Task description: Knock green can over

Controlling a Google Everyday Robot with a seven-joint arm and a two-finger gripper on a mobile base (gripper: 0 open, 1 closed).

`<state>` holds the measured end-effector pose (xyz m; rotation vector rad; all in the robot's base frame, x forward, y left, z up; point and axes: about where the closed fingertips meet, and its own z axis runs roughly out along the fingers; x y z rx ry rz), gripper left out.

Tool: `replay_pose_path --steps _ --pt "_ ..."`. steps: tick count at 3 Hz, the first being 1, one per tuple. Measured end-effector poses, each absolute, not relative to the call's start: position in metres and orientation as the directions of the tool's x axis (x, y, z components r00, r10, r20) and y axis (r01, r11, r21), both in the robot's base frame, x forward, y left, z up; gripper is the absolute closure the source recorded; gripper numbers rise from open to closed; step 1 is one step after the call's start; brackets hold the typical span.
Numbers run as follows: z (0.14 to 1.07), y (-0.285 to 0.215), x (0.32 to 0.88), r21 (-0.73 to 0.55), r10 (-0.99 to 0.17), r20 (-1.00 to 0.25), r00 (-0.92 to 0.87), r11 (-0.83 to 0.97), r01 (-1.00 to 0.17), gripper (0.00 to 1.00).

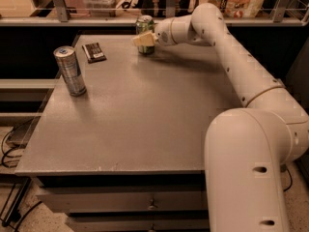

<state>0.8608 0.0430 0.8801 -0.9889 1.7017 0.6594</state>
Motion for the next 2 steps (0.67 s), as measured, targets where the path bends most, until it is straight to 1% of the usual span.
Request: replay_pose_path --steps 1,2 --pt "0.889 0.041 0.859 -0.087 -0.363 -0.923 -0.129 0.523 -0.848 0.64" --pt "0.900 0.033 0.848 -0.183 -0.485 -0.867 -0.112 0.518 -0.836 0.88"
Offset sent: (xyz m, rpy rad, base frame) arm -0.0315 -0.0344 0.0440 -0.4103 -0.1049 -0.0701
